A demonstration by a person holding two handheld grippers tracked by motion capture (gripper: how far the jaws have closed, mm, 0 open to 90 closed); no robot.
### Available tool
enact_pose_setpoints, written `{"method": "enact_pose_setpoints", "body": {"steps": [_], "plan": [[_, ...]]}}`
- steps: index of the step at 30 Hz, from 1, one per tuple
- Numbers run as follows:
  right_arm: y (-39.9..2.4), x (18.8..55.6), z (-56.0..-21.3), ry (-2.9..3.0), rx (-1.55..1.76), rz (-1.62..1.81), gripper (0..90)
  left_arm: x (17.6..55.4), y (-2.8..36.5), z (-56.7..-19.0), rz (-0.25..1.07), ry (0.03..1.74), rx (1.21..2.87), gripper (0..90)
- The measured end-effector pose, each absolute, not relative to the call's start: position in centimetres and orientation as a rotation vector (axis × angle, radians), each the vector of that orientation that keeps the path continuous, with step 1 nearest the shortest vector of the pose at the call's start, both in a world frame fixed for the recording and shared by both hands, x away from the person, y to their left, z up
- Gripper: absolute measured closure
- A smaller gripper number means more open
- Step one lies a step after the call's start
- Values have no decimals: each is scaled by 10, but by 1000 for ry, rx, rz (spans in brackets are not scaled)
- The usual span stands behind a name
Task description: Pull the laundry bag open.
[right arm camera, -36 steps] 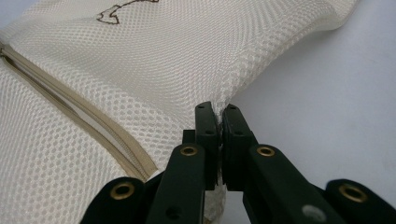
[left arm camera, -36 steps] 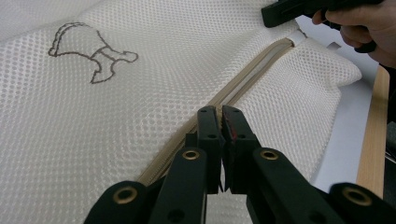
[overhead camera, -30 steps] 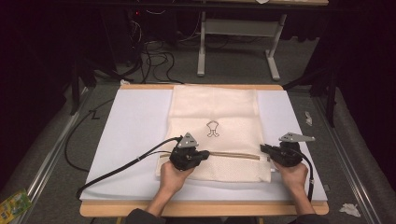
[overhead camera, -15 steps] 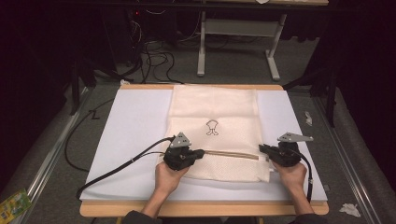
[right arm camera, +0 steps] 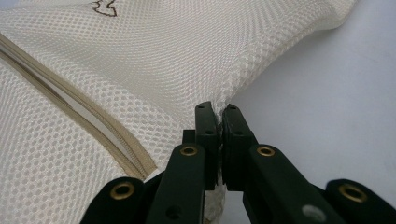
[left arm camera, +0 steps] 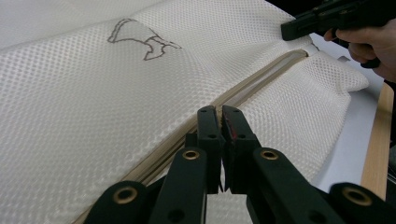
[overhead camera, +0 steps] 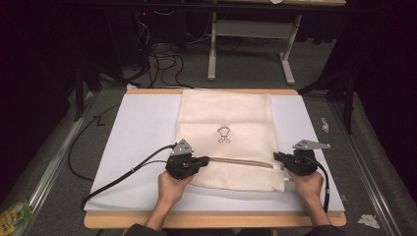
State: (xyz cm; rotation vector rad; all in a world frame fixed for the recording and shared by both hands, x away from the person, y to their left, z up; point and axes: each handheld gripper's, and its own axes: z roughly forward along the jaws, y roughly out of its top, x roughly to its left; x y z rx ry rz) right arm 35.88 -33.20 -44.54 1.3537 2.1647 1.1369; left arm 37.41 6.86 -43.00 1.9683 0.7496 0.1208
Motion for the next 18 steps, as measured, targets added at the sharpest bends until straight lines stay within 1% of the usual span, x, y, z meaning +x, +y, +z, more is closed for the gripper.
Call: {"method": "enact_pose_setpoints", "body": {"steps": [8,18], "plan": [[-332,359,-446,2158,1365,1147,883,374,82,-428,124,773,1945,871],[-331,358,-446,2161,1355,1141,883,374,90,-419,164,780,1934,871]]}}
